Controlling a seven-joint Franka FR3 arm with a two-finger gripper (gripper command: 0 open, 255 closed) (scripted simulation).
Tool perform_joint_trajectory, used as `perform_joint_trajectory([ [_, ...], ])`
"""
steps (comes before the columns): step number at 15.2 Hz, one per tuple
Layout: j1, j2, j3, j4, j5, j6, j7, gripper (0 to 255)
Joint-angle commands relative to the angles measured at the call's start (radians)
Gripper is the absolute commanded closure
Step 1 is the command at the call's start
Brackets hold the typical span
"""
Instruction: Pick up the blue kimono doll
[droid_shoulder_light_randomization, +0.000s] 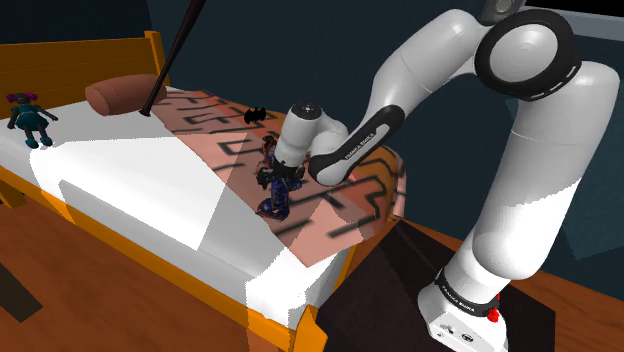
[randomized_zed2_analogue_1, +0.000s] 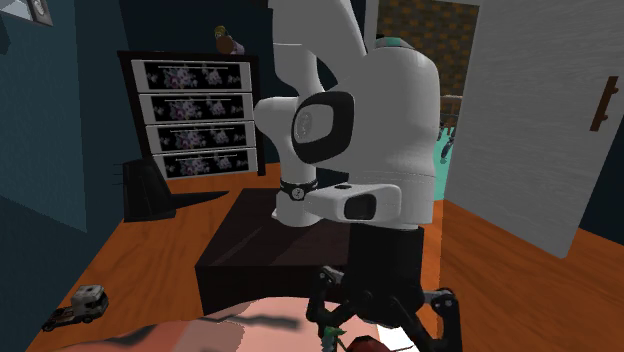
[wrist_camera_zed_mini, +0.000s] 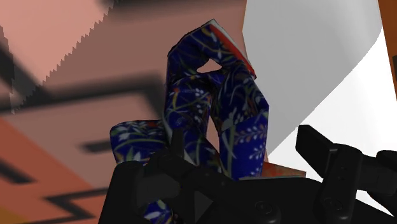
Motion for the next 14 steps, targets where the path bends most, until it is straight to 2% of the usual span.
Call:
perform_joint_trajectory([
  [1,0.004,0.011,-0.007,0.003,-0.015,0.007,0.013,0],
  [2,0.004,0.011,-0.006,0.003,-0.015,0.007,0.013,255],
  [11,0.004,0.011,-0.007,0.003,-0.015,0.007,0.013,255],
  [14,-0.012,-0.024,0.017,0.0,0.04,-0.021,-0.036,255],
])
